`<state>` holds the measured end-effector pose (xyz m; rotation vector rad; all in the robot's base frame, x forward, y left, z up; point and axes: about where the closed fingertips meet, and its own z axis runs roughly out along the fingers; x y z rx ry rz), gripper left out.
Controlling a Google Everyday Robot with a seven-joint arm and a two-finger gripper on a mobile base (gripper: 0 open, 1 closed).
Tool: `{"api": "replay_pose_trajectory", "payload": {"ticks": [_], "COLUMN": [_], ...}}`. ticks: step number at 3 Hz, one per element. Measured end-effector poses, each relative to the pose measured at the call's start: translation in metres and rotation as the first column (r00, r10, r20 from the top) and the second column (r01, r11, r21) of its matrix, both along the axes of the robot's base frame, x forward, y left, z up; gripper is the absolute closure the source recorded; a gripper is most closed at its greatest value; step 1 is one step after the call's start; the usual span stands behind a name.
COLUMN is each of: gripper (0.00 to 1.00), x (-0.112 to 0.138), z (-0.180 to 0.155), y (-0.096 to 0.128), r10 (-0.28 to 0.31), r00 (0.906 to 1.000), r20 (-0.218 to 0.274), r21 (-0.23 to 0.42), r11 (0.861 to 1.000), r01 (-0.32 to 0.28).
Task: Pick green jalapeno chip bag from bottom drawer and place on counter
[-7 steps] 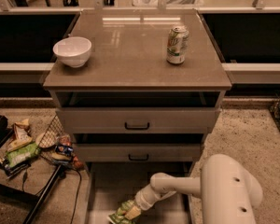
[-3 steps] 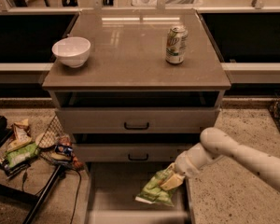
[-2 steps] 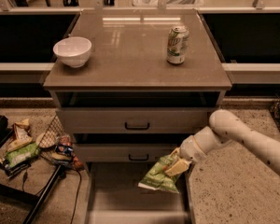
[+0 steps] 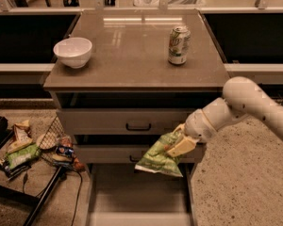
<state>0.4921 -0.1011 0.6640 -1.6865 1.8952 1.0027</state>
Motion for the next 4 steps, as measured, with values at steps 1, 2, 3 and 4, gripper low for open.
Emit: {"api": "replay_pose_trajectory", "payload": {"ticks": [1, 2, 3, 4], "gripper": [1.00, 1.00, 1.00, 1.00], "x": [-0.028, -0.039, -0.042, -0.036], "z": [0.107, 0.172, 0.181, 0.189], "y": [0.003, -0.003, -0.001, -0.003], "r10": [-0.084, -0.205, -0.208, -0.198], "r00": [0.9929, 0.9660, 0.9627, 0.9636], "r20": [0.084, 0.158, 0.173, 0.179], "r21": [-0.049, -0.075, -0.086, -0.094], "r11": [0.995, 0.973, 0.971, 0.971], "r01": [0.088, 0.218, 0.225, 0.218]}}
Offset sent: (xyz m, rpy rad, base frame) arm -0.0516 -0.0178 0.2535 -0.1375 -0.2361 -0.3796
